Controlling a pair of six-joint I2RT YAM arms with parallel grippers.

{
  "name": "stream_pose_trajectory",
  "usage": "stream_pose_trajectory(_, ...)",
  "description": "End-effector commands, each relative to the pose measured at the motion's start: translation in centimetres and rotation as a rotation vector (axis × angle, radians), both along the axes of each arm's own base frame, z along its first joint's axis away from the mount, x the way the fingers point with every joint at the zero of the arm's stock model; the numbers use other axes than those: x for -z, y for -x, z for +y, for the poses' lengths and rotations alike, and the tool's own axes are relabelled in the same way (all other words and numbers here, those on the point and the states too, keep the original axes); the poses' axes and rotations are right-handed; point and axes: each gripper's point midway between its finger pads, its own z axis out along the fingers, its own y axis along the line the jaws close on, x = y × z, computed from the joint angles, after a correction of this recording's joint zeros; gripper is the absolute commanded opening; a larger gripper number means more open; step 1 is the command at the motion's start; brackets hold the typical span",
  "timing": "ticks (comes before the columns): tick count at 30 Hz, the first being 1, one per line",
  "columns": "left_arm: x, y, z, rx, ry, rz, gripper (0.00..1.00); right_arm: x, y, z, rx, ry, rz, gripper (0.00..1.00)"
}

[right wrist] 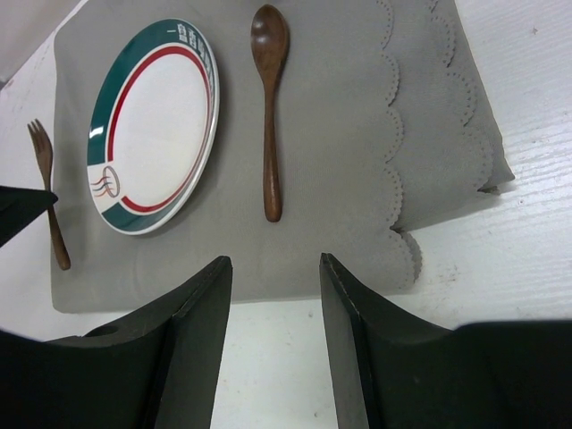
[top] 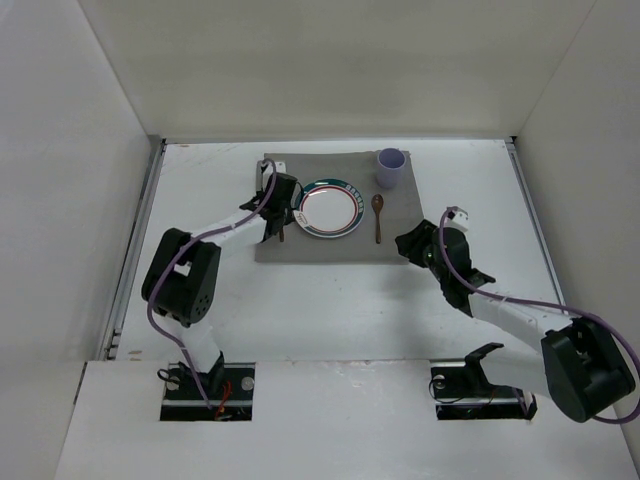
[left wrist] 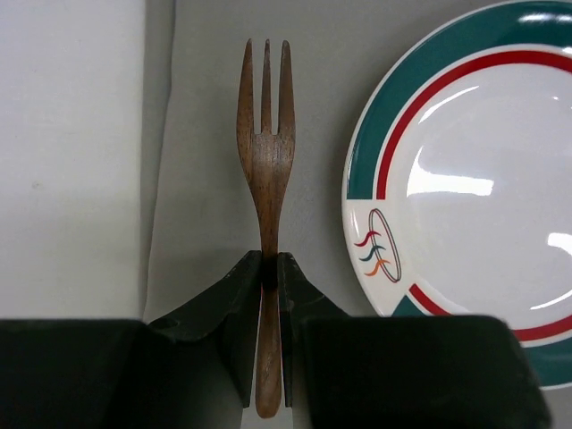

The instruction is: Set the dinner table for one person

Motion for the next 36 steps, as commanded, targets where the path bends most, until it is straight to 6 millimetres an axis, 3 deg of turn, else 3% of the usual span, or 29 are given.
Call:
stream_pose_trajectory(1, -2.0, -1.5, -0.8, 0.075, -0.051, -0.039, 0.11, -2.7, -1.2, 1.1, -0.011, -0.009, -0.085, 0.50)
stream_pose_trajectory(23, 2.7, -0.4, -0.6, 0.077, -0.097, 0.076, 0.16, -2.2, -1.3, 1.5, -0.025, 0.000, -0.071, 0.51)
stream_pose_trajectory(29, 0.7, 0.1, -0.8, 0.045, -0.030, 0.038, 0.37, -2.3, -1.3, 1.3, -0.014, 0.004, -0.076, 0.51)
stream_pose_trajectory(36, -4.0, 2.3, -0.1, 0.005, 0.038, -0.063, 0.63, -2.5, -1.2, 0.9, 0.002, 0.003, -0.085, 0.53)
